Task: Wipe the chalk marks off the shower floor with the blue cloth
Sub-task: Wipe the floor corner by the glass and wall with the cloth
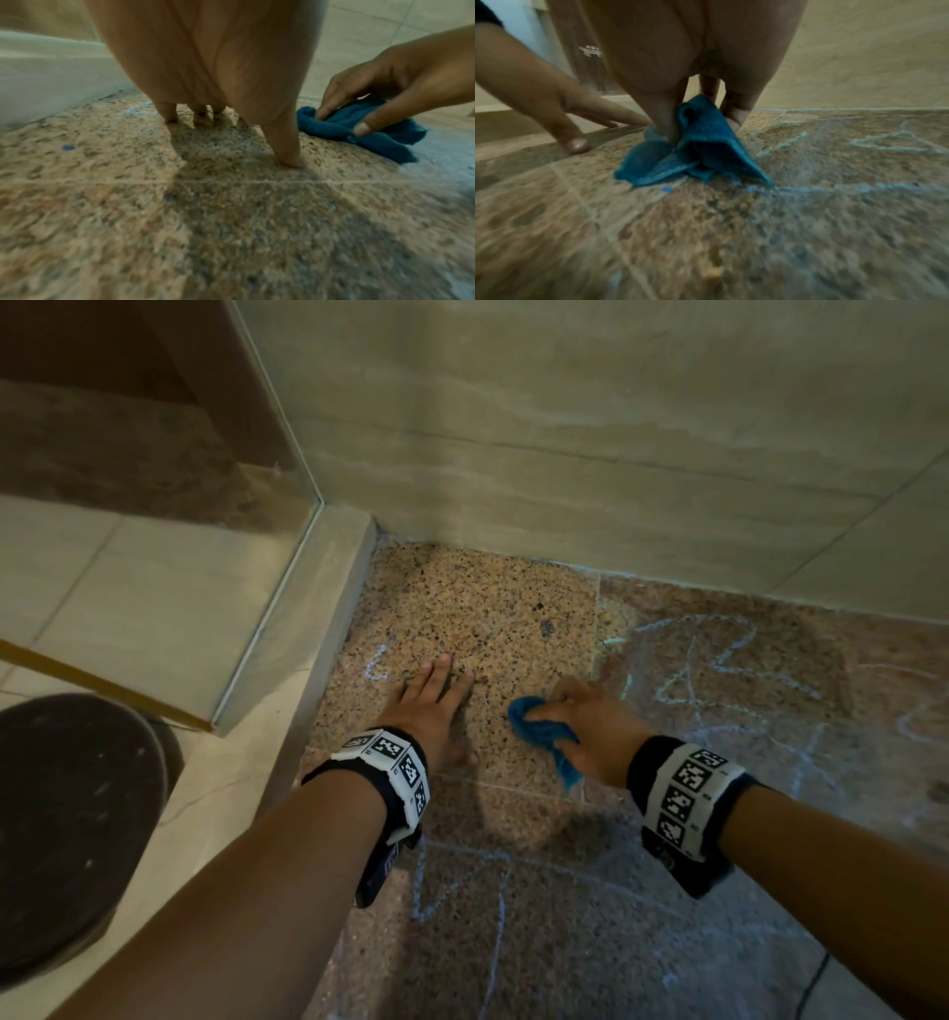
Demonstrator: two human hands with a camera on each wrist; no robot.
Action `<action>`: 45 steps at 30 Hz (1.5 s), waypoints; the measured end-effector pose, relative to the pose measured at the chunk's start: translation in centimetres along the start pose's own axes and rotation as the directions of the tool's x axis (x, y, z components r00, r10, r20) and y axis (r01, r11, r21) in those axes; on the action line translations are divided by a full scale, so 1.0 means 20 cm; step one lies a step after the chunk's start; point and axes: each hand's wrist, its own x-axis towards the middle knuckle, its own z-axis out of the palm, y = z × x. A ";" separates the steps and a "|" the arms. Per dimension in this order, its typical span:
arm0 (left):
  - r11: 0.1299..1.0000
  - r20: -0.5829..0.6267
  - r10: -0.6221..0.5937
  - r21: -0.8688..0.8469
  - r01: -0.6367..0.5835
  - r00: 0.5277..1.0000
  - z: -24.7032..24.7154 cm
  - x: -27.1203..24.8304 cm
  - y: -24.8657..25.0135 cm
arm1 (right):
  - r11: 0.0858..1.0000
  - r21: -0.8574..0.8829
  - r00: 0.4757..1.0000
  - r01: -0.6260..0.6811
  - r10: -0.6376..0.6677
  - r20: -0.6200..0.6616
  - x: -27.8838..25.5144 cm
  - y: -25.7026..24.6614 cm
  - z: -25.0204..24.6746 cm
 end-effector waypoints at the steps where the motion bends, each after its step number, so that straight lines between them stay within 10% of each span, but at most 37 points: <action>1: 1.000 0.001 -0.001 0.002 0.001 1.000 0.01 0.00 0.00 | 1.000 0.005 1.000 -0.011 0.011 -0.020 0.02 0.02 0.00; 9: 1.000 -0.003 -0.008 0.030 0.008 1.000 0.04 -0.04 -0.02 | 0.999 0.003 0.970 0.035 -0.033 -0.242 0.15 -0.07 0.12; 12: 1.000 -0.006 -0.004 0.028 0.004 1.000 0.05 -0.06 -0.04 | 0.991 -0.037 0.989 0.129 -0.131 -0.062 0.11 -0.20 0.13; 22: 0.963 -0.034 -0.225 -0.160 0.217 0.974 0.04 -0.20 -0.26 | 0.989 0.141 0.953 -0.054 0.093 -0.288 0.43 -0.26 -0.03; 35: 0.928 0.061 -0.319 -0.183 0.324 0.946 0.01 -0.18 -0.26 | 0.976 -0.054 0.974 0.211 -0.215 -0.073 0.67 -0.56 0.00; 45: 0.925 0.084 -0.323 -0.181 0.333 0.943 0.00 -0.18 -0.26 | 0.980 -0.054 0.982 0.190 -0.191 -0.009 0.69 -0.60 0.04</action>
